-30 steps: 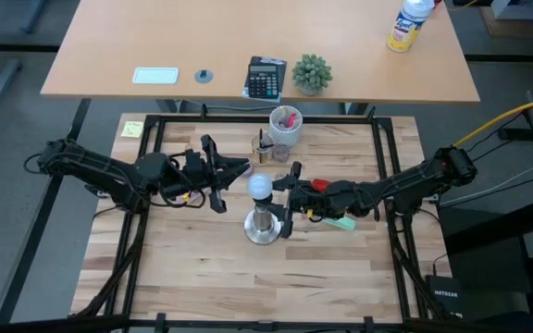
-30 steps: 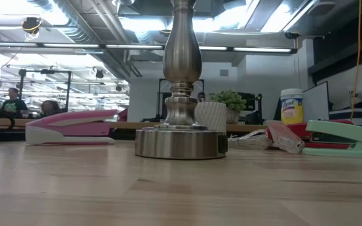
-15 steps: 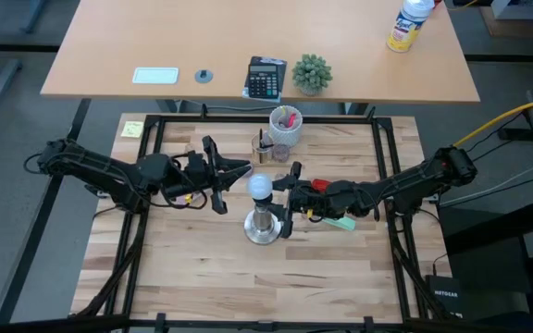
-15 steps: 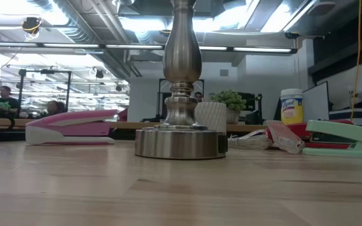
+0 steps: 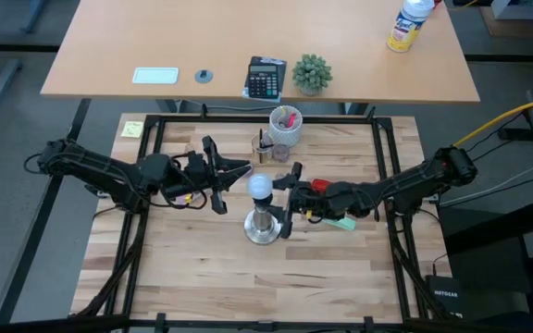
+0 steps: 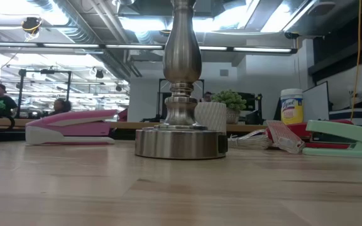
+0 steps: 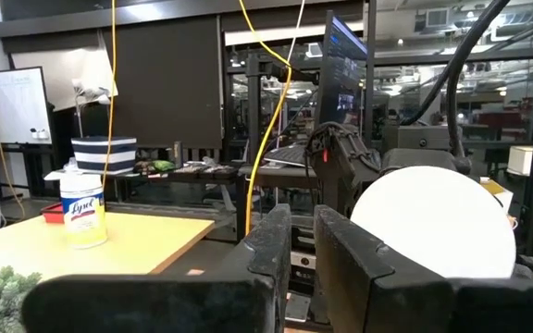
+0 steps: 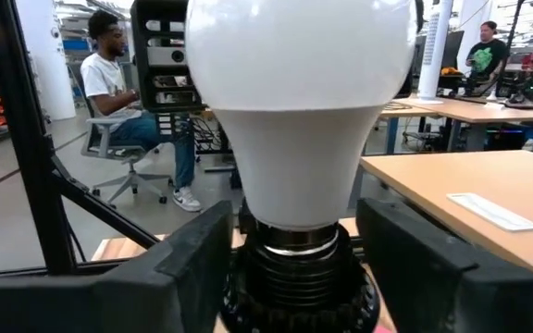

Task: Screw lightbulb
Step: Insert the lightbulb into the lamp socket

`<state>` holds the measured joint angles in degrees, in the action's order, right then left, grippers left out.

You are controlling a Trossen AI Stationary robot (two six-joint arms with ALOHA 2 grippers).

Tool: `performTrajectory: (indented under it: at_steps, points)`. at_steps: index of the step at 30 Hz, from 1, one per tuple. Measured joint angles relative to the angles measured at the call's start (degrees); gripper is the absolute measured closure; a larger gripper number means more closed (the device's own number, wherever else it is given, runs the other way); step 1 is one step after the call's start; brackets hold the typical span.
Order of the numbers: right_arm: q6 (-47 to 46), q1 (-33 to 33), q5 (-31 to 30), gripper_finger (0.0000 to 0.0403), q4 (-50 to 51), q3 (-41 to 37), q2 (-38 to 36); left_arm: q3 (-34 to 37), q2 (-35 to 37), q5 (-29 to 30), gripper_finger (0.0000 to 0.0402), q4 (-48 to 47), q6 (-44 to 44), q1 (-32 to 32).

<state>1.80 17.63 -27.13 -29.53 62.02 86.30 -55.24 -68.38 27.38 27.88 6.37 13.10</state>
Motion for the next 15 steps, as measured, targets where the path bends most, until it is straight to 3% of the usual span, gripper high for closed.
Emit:
performTrajectory:
  at_steps: [6, 15]
  points:
    - [0.8, 0.0, -0.4, 0.0127, -0.2, 0.0, 0.0, 0.0, 0.0, 0.0, 0.0357, 0.0, 0.0, 0.0]
    - [1.7, 0.0, -0.4, 0.0121, -0.4, 0.0, 0.0, 0.0, 0.0, 0.0, 0.0357, -0.3, 0.0, 0.0]
